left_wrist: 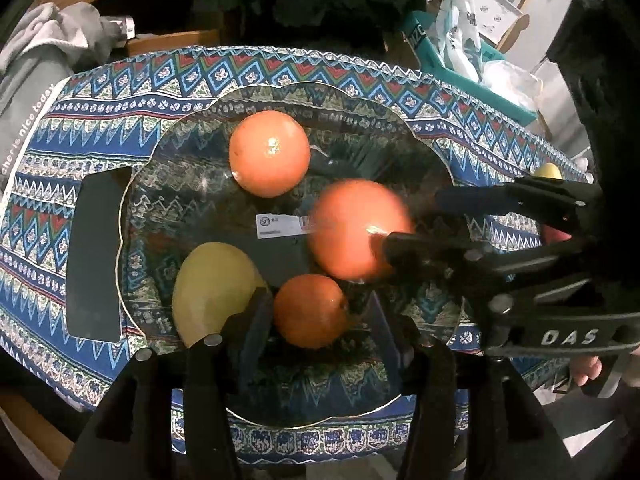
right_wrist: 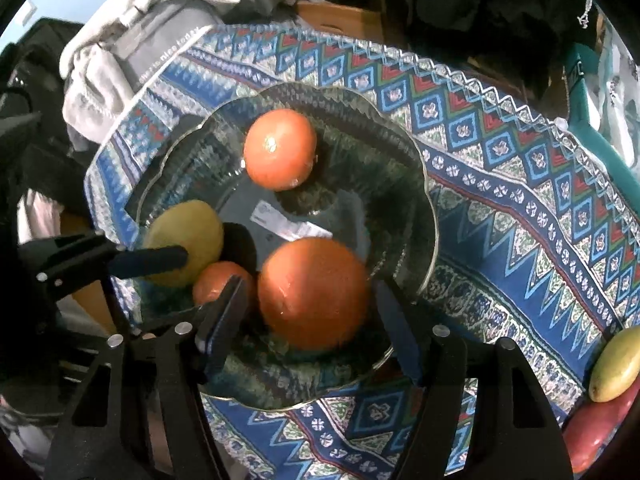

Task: Organize fruits
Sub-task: 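Open both tools to drop the orange and tangerine into the bowl, then move both tools back to the remaining pear, apples and tangerine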

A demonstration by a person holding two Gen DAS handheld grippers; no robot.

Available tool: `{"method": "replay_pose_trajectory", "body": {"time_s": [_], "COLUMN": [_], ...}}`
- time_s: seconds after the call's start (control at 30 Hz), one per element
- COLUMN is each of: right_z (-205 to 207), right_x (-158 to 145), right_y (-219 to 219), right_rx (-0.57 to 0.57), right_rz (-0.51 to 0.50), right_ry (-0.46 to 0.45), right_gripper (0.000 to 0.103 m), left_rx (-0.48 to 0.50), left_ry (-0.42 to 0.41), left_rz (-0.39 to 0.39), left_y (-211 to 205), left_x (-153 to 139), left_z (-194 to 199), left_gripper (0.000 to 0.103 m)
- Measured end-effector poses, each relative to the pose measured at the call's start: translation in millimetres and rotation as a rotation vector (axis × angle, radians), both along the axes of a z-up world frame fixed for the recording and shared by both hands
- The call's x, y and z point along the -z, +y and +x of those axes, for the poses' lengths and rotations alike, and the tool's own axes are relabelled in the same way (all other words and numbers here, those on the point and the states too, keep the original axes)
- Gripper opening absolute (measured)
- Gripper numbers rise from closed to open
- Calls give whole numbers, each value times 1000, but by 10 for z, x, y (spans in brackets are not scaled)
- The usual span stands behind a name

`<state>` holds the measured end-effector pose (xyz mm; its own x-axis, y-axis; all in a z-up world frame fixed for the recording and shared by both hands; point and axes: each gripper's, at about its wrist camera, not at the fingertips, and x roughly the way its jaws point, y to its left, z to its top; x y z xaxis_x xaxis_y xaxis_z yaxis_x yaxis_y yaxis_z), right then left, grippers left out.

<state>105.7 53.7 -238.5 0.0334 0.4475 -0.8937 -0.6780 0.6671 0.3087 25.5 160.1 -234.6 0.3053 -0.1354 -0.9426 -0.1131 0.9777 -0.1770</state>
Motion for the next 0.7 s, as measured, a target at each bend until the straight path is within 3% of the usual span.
{"method": "replay_pose_trajectory", "body": {"time_s": [0.3, 0.7], "right_z": [3, -28], "right_x": [-348, -1007], "right_y": [-152, -534], "right_rx": [27, 98], "right_rz": [21, 79], "right_ry": [-85, -217], "right_gripper": [69, 69], "left_rx": [-28, -5], "left_ry": [-42, -165], "left_rz": [-16, -11], "left_y": [35, -84], "left_x": [-223, -791], "left_z": [36, 43], "left_gripper": [57, 58]}}
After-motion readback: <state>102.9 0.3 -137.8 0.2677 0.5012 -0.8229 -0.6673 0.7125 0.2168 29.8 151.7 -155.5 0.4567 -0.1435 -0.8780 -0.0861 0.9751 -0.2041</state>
